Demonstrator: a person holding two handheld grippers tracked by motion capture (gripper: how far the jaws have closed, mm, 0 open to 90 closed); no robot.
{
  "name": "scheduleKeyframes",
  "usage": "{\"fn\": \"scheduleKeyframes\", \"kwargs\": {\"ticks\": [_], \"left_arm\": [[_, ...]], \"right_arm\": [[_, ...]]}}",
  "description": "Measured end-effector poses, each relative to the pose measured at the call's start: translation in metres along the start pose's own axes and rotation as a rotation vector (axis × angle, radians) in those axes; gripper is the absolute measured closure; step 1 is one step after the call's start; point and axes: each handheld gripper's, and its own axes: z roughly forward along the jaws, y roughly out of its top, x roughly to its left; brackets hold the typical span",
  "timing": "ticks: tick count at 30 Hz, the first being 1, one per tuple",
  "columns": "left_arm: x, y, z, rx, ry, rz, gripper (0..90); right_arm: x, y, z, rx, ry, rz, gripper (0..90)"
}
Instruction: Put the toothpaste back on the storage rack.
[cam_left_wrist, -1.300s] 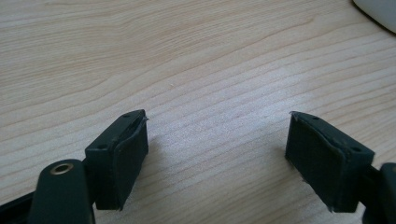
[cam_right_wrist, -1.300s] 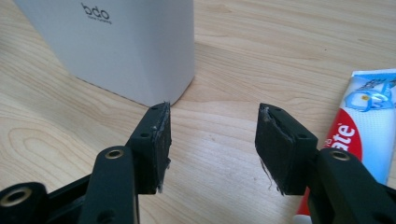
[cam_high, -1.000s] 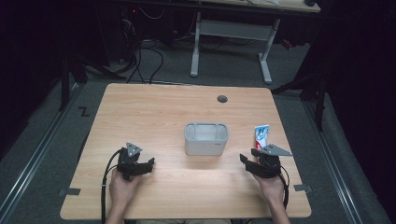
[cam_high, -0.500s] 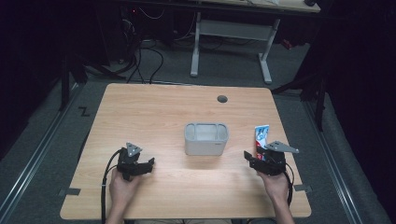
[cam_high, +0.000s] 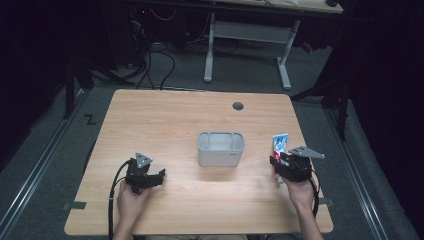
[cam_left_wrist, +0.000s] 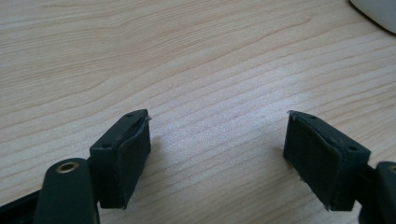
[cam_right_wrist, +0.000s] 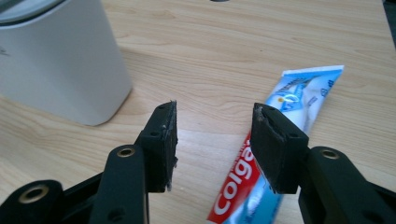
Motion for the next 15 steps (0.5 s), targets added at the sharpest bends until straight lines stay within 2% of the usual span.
{"fn": "scheduleKeyframes", "kwargs": {"ticks": [15], "left_arm": [[0.0,0.0,0.0,0.0,0.0,-0.001,23.4]], "right_arm": [[-0.025,0.012,0.018,0.067,-0.074,0.046,51.2]]}}
